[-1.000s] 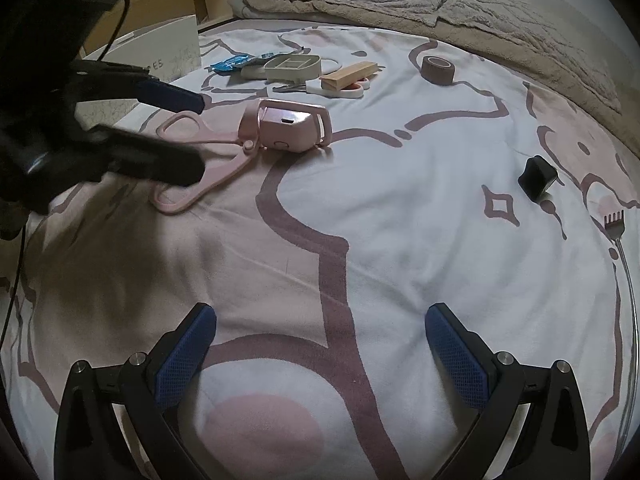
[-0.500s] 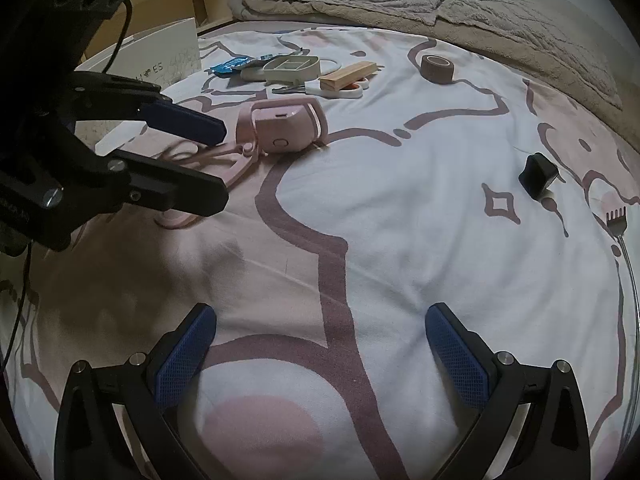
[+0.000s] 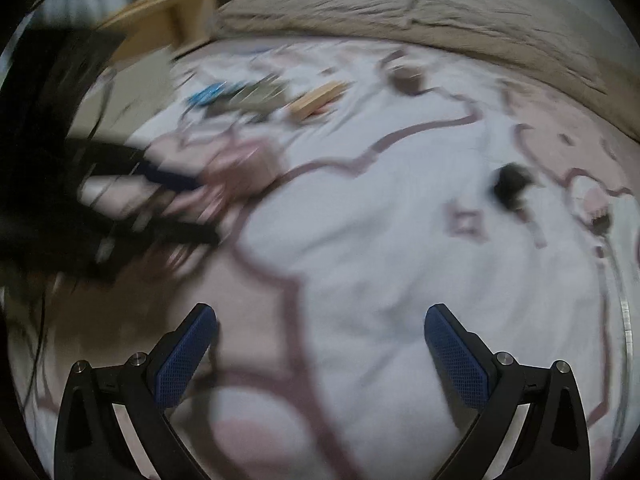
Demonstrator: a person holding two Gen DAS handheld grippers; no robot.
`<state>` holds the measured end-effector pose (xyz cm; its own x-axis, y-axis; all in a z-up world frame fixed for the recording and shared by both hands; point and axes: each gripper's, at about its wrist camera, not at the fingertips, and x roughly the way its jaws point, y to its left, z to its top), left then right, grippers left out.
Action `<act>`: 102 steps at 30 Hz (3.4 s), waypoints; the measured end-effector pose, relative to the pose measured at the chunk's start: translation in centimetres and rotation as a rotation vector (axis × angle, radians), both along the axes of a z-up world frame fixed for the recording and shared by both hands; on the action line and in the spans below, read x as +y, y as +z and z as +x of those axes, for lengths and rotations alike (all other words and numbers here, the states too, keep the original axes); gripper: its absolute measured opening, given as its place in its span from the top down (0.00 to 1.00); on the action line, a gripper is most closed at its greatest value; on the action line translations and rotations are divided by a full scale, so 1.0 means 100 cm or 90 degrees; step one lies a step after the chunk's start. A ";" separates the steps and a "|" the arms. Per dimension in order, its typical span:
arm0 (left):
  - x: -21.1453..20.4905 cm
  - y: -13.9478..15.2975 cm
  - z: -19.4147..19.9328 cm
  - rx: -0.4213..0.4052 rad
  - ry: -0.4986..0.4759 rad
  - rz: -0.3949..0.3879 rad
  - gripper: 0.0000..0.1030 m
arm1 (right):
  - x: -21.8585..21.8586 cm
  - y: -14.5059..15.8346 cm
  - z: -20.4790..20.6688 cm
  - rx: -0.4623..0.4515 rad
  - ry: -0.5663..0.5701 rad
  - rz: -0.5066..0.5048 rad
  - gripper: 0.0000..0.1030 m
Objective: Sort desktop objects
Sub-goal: 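Close the left tool on the pink eyelash curler, then grasp the small black square item with the right tool while the left tool holds the curler, then carry the curler and black item with both tools over the white box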
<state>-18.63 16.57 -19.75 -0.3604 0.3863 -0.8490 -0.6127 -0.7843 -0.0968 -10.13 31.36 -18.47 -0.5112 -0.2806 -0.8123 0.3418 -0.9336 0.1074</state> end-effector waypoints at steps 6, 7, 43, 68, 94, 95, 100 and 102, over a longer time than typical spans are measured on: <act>0.004 -0.002 0.005 0.023 -0.019 -0.030 0.58 | 0.053 0.022 -0.040 0.052 -0.151 -0.004 0.00; 0.004 -0.003 0.005 0.024 -0.017 -0.033 0.59 | 0.060 0.023 -0.047 0.054 -0.169 -0.005 0.03; 0.006 -0.004 -0.012 -0.059 0.081 -0.003 0.67 | 0.068 0.007 -0.087 0.007 -0.207 -0.045 0.66; -0.016 0.038 -0.012 0.006 0.117 0.035 0.69 | 0.000 0.039 -0.052 0.025 -0.076 -0.084 0.66; -0.053 0.122 0.008 0.117 0.177 0.077 0.69 | -0.034 0.119 -0.040 0.109 -0.065 0.017 0.66; -0.055 0.126 0.010 0.124 0.180 0.078 0.69 | -0.035 0.121 -0.039 0.112 -0.064 0.017 0.66; -0.066 0.144 0.021 0.154 0.194 0.076 0.69 | -0.040 0.135 -0.034 0.112 -0.061 0.010 0.66; -0.071 0.150 0.026 0.164 0.197 0.081 0.69 | -0.042 0.142 -0.033 0.119 -0.065 0.009 0.66</act>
